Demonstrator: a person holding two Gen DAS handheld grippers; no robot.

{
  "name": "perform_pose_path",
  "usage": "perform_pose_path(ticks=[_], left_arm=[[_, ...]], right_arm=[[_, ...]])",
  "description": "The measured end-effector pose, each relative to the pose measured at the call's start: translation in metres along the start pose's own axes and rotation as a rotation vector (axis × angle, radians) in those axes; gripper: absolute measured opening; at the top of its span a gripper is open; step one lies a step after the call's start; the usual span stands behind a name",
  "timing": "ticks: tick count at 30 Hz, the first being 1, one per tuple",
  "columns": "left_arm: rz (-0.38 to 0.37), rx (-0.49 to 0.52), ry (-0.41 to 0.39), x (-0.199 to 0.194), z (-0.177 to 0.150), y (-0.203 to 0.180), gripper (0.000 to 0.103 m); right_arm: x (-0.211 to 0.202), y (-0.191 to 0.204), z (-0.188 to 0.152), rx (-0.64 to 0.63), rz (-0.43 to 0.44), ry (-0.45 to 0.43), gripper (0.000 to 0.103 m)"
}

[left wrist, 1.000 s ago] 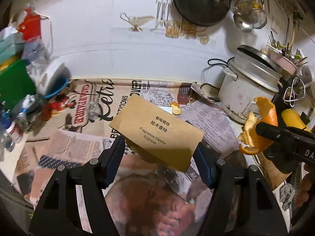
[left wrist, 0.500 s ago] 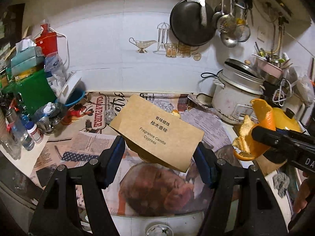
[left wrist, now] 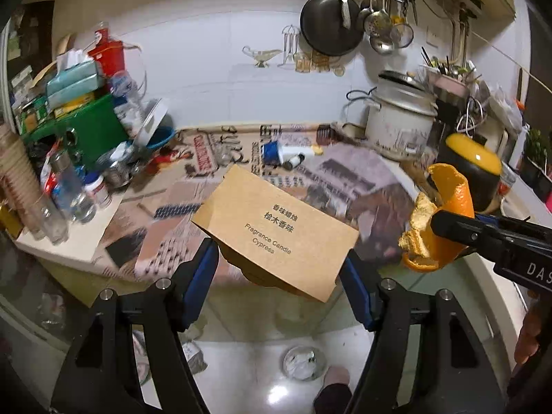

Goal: Collect trash
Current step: 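Carry the orange peel and card box down over the white floor bin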

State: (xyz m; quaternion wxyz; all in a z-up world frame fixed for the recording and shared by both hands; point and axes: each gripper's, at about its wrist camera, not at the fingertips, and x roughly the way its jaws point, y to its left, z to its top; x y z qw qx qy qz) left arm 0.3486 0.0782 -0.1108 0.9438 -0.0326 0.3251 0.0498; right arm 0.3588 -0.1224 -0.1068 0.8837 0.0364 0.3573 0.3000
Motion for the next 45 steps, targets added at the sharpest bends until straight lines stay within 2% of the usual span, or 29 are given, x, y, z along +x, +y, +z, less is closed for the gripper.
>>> perform_pose_path(ticks=[9,15,20,27,31,38,45], left_arm=[[-0.053,-0.04,0.12,0.0,-0.051,0.011,0.068],[-0.075,-0.041,0.207,0.033,-0.087,0.002,0.068],[-0.086,-0.025,0.269,0.072,-0.117,-0.012,0.068],[-0.08,-0.062,0.355,0.149,-0.173,-0.027,0.069],[-0.06,-0.085,0.401,0.207,-0.222,-0.036,0.069],[-0.062,-0.079,0.465,0.304,-0.314,-0.051,0.07],[-0.084,-0.063,0.524,0.385,-0.398,-0.049,0.07]], right_arm=[[0.0,0.017,-0.048,0.018,-0.059,0.119,0.028],[0.018,0.007,-0.075,0.017,-0.118,0.2,0.028],[0.041,-0.019,-0.094,0.045,-0.165,0.249,0.028],[0.094,-0.069,-0.133,0.113,-0.163,0.306,0.028],[0.142,-0.102,-0.169,0.14,-0.164,0.336,0.028],[0.232,-0.155,-0.255,0.175,-0.158,0.388,0.028],[0.316,-0.187,-0.335,0.212,-0.127,0.42,0.028]])
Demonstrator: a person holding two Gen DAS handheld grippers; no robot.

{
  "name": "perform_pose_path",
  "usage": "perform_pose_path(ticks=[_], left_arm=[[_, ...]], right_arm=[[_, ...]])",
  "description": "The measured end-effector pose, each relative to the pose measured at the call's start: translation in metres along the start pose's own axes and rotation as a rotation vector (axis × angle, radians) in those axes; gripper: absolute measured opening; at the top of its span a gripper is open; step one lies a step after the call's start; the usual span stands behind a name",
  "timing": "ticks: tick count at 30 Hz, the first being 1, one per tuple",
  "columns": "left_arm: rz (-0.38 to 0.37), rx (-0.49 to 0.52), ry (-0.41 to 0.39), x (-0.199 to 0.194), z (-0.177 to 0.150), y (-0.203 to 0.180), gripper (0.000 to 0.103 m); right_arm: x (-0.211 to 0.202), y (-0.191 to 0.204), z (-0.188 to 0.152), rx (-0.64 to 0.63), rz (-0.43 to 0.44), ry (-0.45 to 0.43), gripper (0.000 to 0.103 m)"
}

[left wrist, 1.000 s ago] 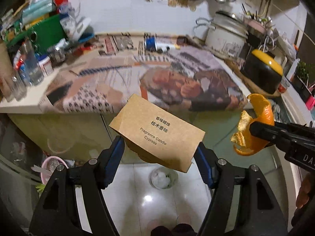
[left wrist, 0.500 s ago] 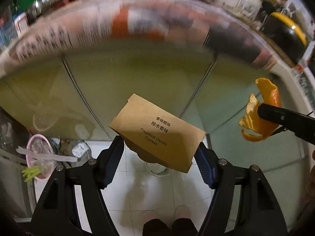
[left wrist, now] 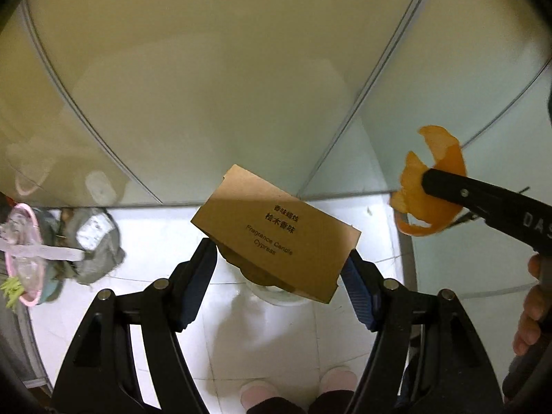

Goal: Collect trash
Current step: 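Carry the orange peel and card box down over the white floor bin, then open the right tool over the bin while the left tool releases the card box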

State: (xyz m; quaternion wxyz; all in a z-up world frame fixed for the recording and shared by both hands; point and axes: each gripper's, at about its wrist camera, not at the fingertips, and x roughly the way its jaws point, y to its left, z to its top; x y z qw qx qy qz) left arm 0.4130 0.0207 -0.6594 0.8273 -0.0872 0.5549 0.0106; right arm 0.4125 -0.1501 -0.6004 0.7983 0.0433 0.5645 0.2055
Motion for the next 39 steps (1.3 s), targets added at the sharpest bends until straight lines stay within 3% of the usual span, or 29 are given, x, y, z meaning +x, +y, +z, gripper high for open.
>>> perform_pose_path(ticks=[5,13,17,22,25,36,39], left_arm=[[-0.039,0.006,0.048,0.07,-0.024,0.011,0.071],[-0.073,0.027,0.047,0.126,-0.047,0.02,0.073],[-0.073,0.051,0.055,0.144,-0.051,0.014,0.075],[-0.1,0.056,0.103,0.173,-0.057,0.007,0.08],[-0.145,0.021,0.096,0.177,-0.057,0.007,0.08],[-0.094,0.097,-0.002,0.149,-0.06,0.002,0.085],[-0.032,0.134,-0.005,0.149,-0.061,0.0,0.09]], right_arm=[[0.064,-0.003,-0.012,-0.026,0.044,0.027,0.03],[0.109,-0.008,-0.017,-0.081,0.108,0.077,0.039],[0.112,-0.014,-0.02,-0.083,0.096,0.071,0.048],[0.098,-0.027,-0.025,-0.101,0.032,0.004,0.056],[0.092,-0.038,-0.027,-0.098,0.013,-0.008,0.057],[0.075,-0.037,-0.033,-0.069,0.023,-0.045,0.057],[0.069,-0.035,-0.033,-0.074,0.01,-0.054,0.057]])
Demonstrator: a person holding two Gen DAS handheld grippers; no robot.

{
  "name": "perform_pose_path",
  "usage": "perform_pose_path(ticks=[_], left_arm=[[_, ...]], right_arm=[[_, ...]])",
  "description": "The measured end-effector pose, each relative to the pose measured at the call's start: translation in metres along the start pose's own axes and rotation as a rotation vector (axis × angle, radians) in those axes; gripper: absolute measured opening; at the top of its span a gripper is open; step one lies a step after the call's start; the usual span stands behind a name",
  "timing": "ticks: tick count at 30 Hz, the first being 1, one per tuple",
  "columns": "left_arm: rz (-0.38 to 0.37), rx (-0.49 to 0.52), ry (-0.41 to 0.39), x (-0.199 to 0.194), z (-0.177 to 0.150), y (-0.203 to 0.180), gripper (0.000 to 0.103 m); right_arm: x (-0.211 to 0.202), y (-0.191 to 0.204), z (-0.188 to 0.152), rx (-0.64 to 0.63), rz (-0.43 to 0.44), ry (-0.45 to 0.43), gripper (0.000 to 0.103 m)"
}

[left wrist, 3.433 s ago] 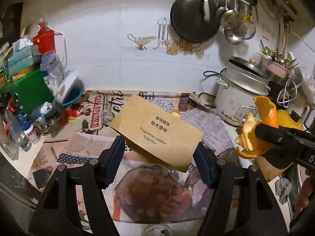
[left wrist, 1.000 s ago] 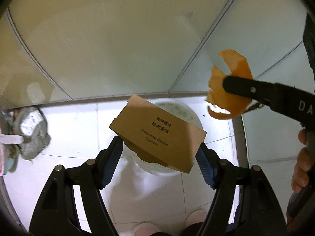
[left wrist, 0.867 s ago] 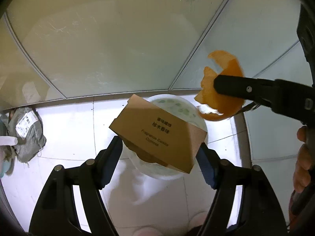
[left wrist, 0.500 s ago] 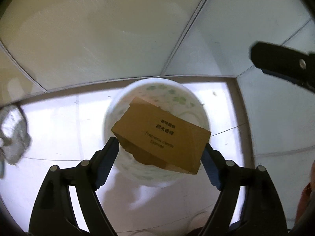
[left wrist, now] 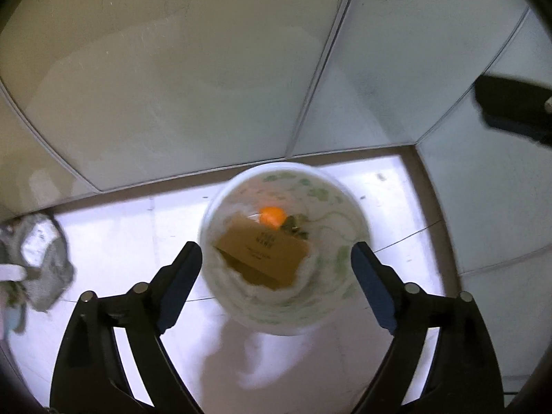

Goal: Collect trash
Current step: 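Open the right tool over the bin while the left tool releases the card box, then raise both tools back toward the counter items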

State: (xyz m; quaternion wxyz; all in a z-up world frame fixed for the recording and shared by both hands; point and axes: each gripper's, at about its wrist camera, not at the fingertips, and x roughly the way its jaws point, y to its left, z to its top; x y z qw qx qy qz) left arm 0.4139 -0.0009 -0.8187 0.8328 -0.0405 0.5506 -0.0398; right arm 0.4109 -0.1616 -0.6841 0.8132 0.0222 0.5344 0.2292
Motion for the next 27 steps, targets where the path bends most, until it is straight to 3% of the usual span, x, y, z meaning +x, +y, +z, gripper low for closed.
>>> perform_pose_path(ticks=[2,6,14,20,24,27], left_arm=[[0.044,0.01,0.049,0.01,0.001,0.0,0.091],[0.037,-0.015,0.026,0.003,0.0,0.004,0.091],[0.077,-0.077,0.01,-0.088,0.016,-0.004,0.09],[0.094,-0.102,-0.033,-0.232,0.054,-0.014,0.09],[0.107,-0.114,-0.078,-0.329,0.09,-0.02,0.09],[0.123,-0.115,-0.153,-0.409,0.121,-0.024,0.09]], right_arm=[[-0.004,0.001,-0.001,-0.001,0.004,-0.006,0.057],[-0.009,0.004,-0.003,-0.013,-0.005,-0.018,0.057],[-0.059,0.018,0.011,0.022,-0.016,0.061,0.057],[-0.157,0.046,0.048,0.012,-0.06,0.082,0.057],[-0.239,0.068,0.08,-0.014,-0.084,0.046,0.057],[-0.305,0.087,0.105,-0.032,-0.124,-0.009,0.057]])
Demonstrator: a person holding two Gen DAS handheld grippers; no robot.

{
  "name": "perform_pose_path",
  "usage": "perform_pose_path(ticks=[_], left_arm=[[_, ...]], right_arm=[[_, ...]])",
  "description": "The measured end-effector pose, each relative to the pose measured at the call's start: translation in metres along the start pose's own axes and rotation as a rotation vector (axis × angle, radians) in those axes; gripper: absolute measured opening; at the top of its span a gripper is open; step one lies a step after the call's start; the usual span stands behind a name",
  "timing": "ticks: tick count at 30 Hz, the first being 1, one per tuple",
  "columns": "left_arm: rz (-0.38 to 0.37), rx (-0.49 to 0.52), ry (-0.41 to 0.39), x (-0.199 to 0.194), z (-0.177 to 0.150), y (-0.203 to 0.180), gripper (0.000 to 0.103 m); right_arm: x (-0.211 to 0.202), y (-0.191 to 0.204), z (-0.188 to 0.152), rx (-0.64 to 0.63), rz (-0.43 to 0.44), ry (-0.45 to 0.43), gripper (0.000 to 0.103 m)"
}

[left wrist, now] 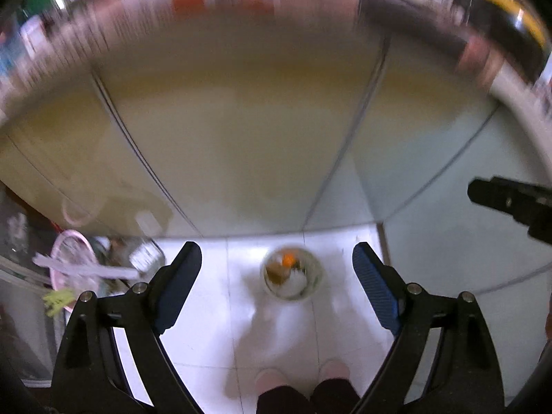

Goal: Collect trash
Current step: 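Raise both tools back toward the counter items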

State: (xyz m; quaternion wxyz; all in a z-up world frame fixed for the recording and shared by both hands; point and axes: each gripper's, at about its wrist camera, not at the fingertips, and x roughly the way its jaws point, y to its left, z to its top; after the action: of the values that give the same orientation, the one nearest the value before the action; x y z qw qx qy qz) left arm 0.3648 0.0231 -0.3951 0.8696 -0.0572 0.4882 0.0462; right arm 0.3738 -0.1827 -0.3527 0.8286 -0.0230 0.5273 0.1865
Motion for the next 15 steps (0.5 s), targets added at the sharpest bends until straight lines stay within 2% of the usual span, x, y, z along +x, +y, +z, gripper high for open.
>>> perform_pose_path(ticks=[3,6,7,9,11,15], left_arm=[[-0.027,-0.028,-0.103,-0.082,0.045,0.006,0.09],[-0.032,-0.043,-0.194,-0.145,0.076,0.01,0.09],[-0.032,-0.047,-0.229,-0.169,0.087,0.012,0.09],[-0.057,-0.055,-0.307,-0.216,0.105,0.016,0.093],[-0.079,-0.056,-0.368,-0.247,0.114,0.023,0.097],[-0.087,-0.046,-0.492,-0.308,0.13,0.032,0.102]], right_arm=[[-0.069,0.01,0.022,0.003,-0.026,-0.084,0.057],[-0.133,0.021,0.04,-0.013,-0.072,-0.171,0.059],[-0.155,0.026,0.045,-0.024,-0.099,-0.199,0.063],[-0.188,0.038,0.052,-0.036,-0.143,-0.255,0.084],[-0.219,0.046,0.056,-0.039,-0.174,-0.322,0.095],[-0.26,0.069,0.064,-0.062,-0.164,-0.445,0.103]])
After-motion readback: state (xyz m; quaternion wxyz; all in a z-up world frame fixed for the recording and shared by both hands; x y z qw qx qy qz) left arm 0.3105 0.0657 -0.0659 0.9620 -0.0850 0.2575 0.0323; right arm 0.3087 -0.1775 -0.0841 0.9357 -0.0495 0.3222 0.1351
